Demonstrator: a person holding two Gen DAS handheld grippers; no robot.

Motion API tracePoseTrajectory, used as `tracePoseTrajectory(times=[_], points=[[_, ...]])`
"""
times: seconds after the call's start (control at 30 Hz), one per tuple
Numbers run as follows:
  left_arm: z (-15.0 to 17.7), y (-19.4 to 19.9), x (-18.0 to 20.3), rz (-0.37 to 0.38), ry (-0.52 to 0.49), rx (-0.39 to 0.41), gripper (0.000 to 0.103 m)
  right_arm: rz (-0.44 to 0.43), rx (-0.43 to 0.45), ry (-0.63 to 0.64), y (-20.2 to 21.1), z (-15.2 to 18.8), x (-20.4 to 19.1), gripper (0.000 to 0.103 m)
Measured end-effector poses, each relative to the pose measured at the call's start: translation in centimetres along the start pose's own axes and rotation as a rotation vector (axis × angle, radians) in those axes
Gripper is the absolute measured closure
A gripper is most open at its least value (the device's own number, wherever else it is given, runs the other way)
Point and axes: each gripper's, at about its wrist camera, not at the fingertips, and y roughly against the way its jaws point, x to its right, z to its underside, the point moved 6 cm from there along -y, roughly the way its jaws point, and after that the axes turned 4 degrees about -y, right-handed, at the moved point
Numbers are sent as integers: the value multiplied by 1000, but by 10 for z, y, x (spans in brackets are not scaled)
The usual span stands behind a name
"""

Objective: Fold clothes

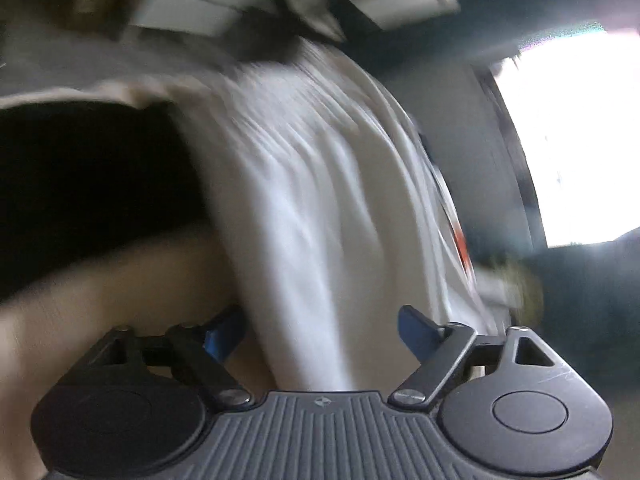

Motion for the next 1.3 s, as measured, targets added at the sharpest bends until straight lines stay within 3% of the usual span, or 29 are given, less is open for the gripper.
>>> tracePoseTrajectory(times=[0.1,0.17,0.27,0.33,0.47,0.57,0.73,0.8,0.93,1.03,1.1,1.2,1.23,1.27,1.3], points=[[-13,-8,-8,20,40,41,42,-9,-14,7,-15,1,-1,50],[-19,-7,-2,-15,-41,89,75,4,-7,34,-24,1,-4,66],[-28,1,0,-32,-101,143,93,39,41,66,-31,-2,-6,84],[-40,16,0,-8,-106,180,93,54,67,58,-33,-1,-3,89],[-64,52,24,-51,-256,244,94,39,152,10,-14,3,-3,96],[-79,80,31,-21,-235,189,94,44,230,14,11,8,-9,97],[-84,113,24,-51,-276,141,94,113,385,43,60,15,-11,97],[-86,117,10,-69,-261,108,94,157,398,0,73,13,1,97],[-79,117,-30,-139,-289,70,94,265,343,-99,70,12,37,97],[-65,108,-52,-202,-435,71,93,297,293,-158,62,16,54,95],[-58,108,-58,-196,-477,84,91,293,280,-171,61,16,55,93],[-49,110,-55,-206,-527,76,85,302,277,-155,63,18,52,90],[-47,111,-52,-220,-552,71,76,309,277,-144,63,20,51,87],[-45,112,-47,-233,-580,63,58,316,278,-133,63,21,49,82],[-42,113,-42,-247,-611,54,49,326,282,-121,65,21,48,77]])
